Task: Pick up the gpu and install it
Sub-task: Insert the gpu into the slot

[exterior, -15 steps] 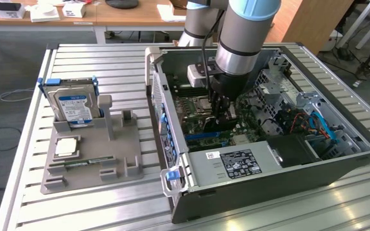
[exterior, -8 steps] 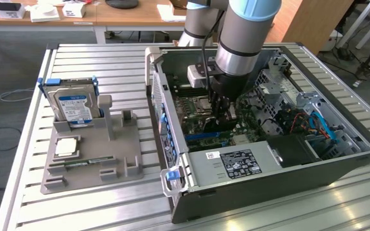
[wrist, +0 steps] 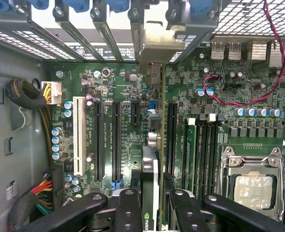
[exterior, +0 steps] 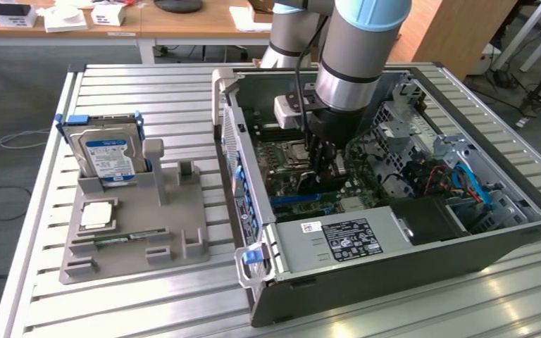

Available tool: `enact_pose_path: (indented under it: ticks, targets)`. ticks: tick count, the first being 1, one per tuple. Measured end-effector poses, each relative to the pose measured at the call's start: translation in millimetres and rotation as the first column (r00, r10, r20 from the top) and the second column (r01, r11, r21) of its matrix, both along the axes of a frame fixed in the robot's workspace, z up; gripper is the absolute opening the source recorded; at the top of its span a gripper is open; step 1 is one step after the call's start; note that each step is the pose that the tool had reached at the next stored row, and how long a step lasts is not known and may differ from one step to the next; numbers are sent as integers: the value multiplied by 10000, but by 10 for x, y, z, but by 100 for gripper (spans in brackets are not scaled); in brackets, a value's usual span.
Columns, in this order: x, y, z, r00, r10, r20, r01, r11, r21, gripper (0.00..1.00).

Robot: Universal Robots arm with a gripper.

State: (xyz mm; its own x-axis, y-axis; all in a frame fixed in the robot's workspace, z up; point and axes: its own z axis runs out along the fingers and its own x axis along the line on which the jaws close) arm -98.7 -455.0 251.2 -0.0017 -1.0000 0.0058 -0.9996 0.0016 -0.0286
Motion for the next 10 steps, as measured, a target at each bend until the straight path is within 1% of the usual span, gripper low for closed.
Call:
enact_pose_path:
  ticks: [10]
  targets:
    - [0,0,-1,10000,1,1,-1,10000,2,27]
